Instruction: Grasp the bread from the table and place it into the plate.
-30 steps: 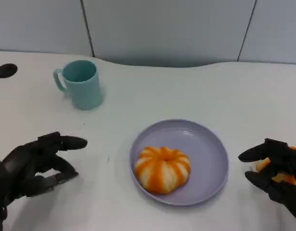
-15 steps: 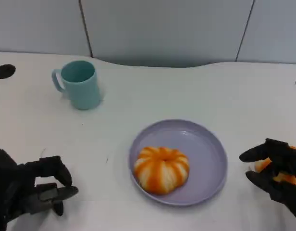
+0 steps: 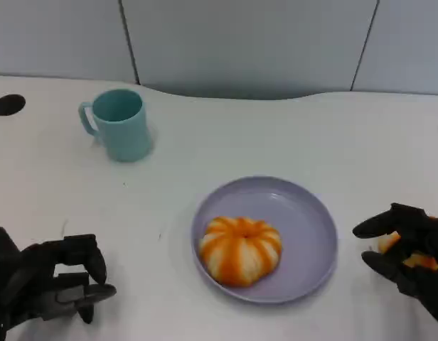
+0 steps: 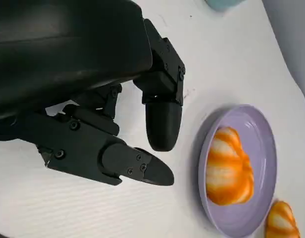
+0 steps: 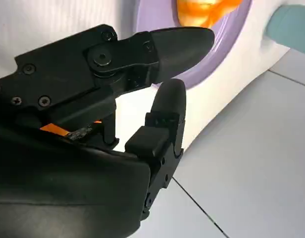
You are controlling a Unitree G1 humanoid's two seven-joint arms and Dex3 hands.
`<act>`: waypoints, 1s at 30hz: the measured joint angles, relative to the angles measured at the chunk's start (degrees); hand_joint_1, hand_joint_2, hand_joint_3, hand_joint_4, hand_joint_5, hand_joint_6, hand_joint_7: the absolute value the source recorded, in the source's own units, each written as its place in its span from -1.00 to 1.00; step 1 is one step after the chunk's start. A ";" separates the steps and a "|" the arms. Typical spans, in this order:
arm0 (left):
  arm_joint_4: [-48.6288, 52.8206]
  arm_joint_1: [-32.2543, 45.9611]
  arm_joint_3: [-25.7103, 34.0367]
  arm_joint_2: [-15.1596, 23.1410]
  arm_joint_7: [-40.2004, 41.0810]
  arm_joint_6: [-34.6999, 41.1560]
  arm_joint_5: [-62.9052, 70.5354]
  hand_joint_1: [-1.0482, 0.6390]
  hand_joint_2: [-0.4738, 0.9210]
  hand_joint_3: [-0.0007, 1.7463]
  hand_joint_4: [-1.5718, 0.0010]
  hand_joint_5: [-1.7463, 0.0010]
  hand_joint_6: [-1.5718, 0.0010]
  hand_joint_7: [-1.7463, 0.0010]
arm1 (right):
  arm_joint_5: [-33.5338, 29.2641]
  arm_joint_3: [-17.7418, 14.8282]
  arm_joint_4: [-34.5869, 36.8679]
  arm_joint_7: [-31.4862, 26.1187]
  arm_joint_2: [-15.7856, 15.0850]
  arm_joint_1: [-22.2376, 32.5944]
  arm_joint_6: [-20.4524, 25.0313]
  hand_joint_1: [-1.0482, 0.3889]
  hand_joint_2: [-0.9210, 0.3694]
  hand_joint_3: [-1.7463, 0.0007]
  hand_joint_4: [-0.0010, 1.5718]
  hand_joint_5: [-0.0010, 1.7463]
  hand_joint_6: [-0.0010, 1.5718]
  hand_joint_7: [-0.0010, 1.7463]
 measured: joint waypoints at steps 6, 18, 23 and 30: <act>4.96 -2.74 -0.34 0.06 -0.39 -3.42 1.67 -0.34 0.95 -0.97 0.18 -1.00 0.33 -1.00 | 0.06 -0.03 1.55 -0.01 0.00 -0.62 -0.37 0.10 -1.00 0.76 -0.06 0.37 -0.08 -0.10; 6.92 -3.97 -1.23 -0.12 0.53 -2.37 2.96 -0.40 0.93 -0.98 0.12 -1.00 0.32 -1.00 | 1.22 -0.38 6.26 0.12 -0.74 -1.85 -4.15 0.10 -1.00 0.76 -0.07 0.37 -0.07 -0.11; 6.16 -4.00 -1.82 -0.54 1.09 -2.38 3.54 -0.25 0.93 -0.98 0.09 -1.00 0.31 -1.00 | 2.05 -1.12 8.60 0.32 -1.45 -2.93 -6.01 0.08 -1.00 0.75 -0.09 0.36 -0.08 -0.11; 5.21 -3.99 -2.32 -1.15 2.63 -4.23 5.09 -0.30 0.98 -0.96 0.14 -1.00 0.37 -1.00 | 2.25 -1.36 9.14 0.71 -1.65 -3.52 -6.46 0.07 -1.00 0.76 -0.05 0.36 -0.06 -0.10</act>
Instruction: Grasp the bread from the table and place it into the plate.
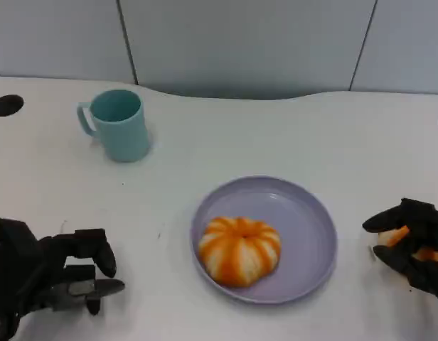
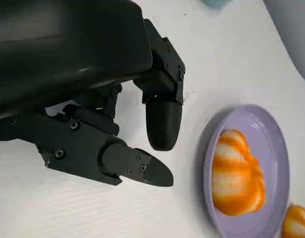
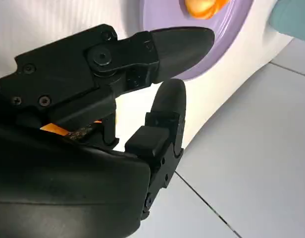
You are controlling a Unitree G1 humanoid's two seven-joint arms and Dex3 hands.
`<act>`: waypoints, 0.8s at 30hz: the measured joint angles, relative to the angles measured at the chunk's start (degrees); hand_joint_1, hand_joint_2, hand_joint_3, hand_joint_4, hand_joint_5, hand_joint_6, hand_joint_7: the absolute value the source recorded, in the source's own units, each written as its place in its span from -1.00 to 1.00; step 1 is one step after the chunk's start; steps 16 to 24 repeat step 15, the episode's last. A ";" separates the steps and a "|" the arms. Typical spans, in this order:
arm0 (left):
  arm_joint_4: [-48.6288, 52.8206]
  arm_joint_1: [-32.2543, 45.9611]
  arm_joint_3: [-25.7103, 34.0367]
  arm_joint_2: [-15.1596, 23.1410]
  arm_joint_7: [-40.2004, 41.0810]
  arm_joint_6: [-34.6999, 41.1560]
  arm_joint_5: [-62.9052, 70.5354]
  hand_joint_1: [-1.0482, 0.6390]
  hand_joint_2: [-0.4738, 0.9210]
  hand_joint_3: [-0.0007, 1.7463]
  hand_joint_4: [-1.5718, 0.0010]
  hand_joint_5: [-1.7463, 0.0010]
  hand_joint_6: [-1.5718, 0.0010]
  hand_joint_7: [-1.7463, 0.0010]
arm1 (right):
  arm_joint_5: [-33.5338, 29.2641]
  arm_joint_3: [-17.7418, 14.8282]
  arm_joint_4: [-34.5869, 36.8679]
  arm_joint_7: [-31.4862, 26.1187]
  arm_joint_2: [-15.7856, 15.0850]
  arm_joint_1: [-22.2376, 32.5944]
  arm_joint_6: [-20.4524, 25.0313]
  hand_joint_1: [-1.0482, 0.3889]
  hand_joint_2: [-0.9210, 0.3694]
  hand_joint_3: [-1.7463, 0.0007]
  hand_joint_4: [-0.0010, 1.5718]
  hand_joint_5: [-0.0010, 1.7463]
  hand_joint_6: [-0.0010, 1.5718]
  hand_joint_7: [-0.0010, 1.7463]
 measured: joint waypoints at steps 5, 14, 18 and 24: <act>0.16 0.00 -0.71 0.54 0.14 -3.42 1.95 -0.28 0.99 -0.96 0.18 -1.00 0.38 -1.00 | -0.40 0.01 0.01 0.05 -0.24 -0.03 -0.09 0.07 -1.00 0.76 -0.04 0.35 -0.05 -0.10; 2.02 -0.06 -0.74 1.16 -0.23 -3.59 1.87 -0.27 0.98 -0.96 0.24 -1.00 0.37 -1.00 | -0.84 0.04 -0.54 0.05 -0.28 -0.01 0.31 0.07 -1.00 0.76 -0.04 0.35 -0.06 -0.10; 2.12 -0.08 -0.74 1.19 -0.68 -3.59 1.70 -0.26 0.97 -0.97 0.24 -1.00 0.36 -1.00 | -0.87 0.05 -0.69 0.05 -0.28 -0.01 0.57 0.08 -1.00 0.77 -0.04 0.36 -0.06 -0.10; 2.12 -0.08 -0.74 1.19 -0.68 -3.59 1.70 -0.26 0.97 -0.97 0.24 -1.00 0.36 -1.00 | -0.87 0.05 -0.69 0.05 -0.28 -0.01 0.57 0.08 -1.00 0.77 -0.04 0.36 -0.06 -0.10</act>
